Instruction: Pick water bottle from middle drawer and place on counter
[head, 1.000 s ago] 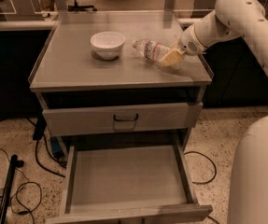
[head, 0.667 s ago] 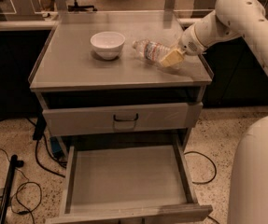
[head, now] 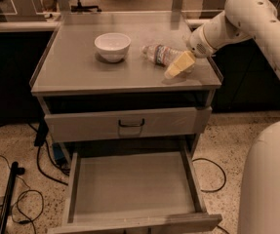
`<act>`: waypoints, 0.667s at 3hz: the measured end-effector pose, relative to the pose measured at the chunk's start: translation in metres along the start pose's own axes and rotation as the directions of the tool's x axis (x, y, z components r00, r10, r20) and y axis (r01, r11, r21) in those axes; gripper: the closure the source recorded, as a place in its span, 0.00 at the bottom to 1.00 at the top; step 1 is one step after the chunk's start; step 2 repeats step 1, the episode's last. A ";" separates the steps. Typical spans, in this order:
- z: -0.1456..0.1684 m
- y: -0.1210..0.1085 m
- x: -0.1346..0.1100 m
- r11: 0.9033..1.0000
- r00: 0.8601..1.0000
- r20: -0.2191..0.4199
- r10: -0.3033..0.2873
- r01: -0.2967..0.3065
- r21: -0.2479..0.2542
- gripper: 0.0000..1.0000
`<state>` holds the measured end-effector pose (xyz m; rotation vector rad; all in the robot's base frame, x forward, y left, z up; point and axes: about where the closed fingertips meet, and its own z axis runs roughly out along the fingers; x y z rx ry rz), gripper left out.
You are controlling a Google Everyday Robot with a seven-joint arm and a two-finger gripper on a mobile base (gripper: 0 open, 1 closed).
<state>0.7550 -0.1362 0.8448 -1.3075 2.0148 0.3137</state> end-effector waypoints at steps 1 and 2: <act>0.000 0.000 0.000 1.000 1.000 0.000 0.000 0.000 0.000 0.00; 0.000 0.000 0.000 1.000 1.000 0.000 0.000 0.000 0.000 0.00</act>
Offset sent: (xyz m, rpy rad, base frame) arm 0.0000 0.0000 0.0000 0.0000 0.0000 0.0000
